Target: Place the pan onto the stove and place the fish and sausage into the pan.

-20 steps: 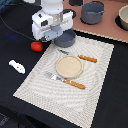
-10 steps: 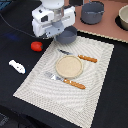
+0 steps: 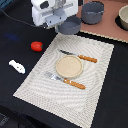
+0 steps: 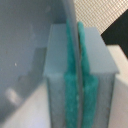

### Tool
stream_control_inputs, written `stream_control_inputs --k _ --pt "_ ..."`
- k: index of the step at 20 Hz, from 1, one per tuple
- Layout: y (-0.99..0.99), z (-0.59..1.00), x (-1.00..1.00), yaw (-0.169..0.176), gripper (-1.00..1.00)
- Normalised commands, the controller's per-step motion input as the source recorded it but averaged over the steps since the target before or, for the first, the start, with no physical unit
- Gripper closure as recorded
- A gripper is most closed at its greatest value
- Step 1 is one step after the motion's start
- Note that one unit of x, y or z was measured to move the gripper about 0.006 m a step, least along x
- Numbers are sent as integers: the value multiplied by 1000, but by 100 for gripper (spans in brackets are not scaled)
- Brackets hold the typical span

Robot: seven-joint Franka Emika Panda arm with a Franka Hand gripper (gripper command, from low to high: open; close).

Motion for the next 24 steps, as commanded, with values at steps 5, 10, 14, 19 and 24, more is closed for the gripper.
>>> stream_control_inputs --k 5,10,14,19,24 --pt "562 26 -211 0 100" --pt "586 43 -321 0 100" --pt "546 196 -396 0 100" --pt "515 261 -383 0 100" --pt "549 44 -61 0 100"
